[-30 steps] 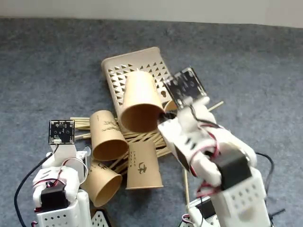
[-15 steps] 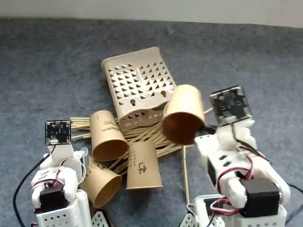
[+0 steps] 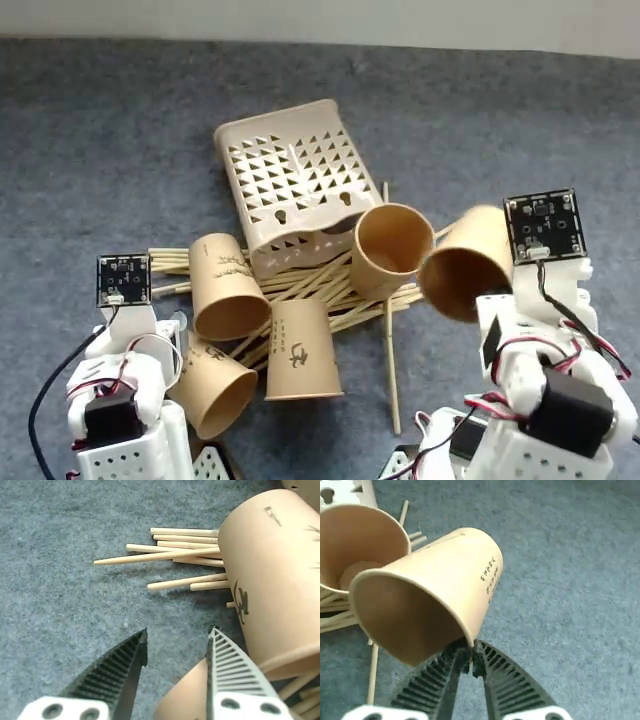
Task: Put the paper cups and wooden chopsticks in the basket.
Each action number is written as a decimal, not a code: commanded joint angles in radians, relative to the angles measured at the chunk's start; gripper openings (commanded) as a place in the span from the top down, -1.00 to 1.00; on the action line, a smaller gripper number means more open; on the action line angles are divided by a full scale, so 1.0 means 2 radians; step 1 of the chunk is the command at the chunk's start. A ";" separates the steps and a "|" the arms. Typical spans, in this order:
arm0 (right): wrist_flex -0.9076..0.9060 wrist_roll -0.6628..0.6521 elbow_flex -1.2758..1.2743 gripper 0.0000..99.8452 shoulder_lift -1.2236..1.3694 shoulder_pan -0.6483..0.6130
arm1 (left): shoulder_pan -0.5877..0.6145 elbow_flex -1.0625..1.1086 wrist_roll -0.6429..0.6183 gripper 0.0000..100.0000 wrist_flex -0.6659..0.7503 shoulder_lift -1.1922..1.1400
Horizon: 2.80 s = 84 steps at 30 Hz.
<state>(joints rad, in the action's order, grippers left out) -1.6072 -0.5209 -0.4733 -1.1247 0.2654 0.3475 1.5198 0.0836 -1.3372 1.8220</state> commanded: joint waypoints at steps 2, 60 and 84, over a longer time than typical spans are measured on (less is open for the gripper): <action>0.057 -0.038 -0.072 0.99 -0.007 0.053 | 0.007 -0.002 -0.003 0.61 0.009 0.002; 0.303 0.140 -0.277 0.92 -0.082 -0.258 | 0.007 -0.001 -0.003 0.60 0.009 0.002; 0.132 0.064 -0.234 0.93 -0.087 -0.055 | 0.009 -0.001 -0.003 0.61 0.009 0.002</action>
<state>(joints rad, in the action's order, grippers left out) -1.2482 -0.3721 -1.0625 -1.2827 0.1151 0.3567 1.5198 0.0836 -1.3372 1.8220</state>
